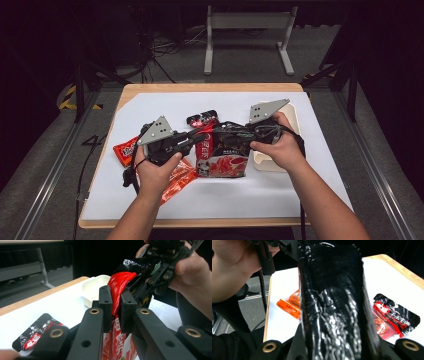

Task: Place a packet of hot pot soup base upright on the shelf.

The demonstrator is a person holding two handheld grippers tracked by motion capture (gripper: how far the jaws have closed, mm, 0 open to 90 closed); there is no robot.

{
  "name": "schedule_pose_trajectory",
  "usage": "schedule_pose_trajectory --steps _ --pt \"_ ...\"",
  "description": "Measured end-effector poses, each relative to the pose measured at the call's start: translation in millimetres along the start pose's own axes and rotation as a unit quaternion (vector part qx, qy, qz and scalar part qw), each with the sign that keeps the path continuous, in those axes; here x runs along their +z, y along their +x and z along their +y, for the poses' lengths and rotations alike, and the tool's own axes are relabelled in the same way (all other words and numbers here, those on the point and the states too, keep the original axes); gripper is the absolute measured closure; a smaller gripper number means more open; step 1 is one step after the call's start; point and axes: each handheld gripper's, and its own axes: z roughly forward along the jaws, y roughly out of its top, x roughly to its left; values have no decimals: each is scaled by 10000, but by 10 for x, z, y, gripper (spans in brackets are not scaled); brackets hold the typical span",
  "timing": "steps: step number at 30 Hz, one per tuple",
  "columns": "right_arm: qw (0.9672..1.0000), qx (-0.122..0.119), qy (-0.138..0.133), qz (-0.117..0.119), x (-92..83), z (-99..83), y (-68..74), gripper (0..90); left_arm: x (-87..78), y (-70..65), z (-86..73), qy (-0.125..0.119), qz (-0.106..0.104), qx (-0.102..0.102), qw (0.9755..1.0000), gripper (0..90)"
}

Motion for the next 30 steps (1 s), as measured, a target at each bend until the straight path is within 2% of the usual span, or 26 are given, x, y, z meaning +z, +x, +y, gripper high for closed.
schedule_pose_trajectory --steps 4,6,8,16,27,29,30 --pt "10000 65 -12 40 -24 3 -12 817 -23 45 -2 21 -164 -143 9998 737" --pt "10000 74 -5 32 -43 11 -12 819 -51 75 4 36 -131 -182 9997 644" --pt "10000 88 16 16 -60 21 -19 820 -72 96 8 50 -176 -210 9996 616" --pt "9999 31 25 -151 -177 87 -55 819 -184 176 28 135 -121 -263 9995 454" --pt "9989 21 -72 -472 -439 219 -208 818 -244 291 -14 341 146 -388 9986 389" --pt "9987 30 -86 -502 -466 230 -226 817 -249 306 -18 408 209 -373 9983 372" --pt "9984 18 -91 -565 -506 249 -254 816 -251 333 -29 503 319 -298 9978 372"
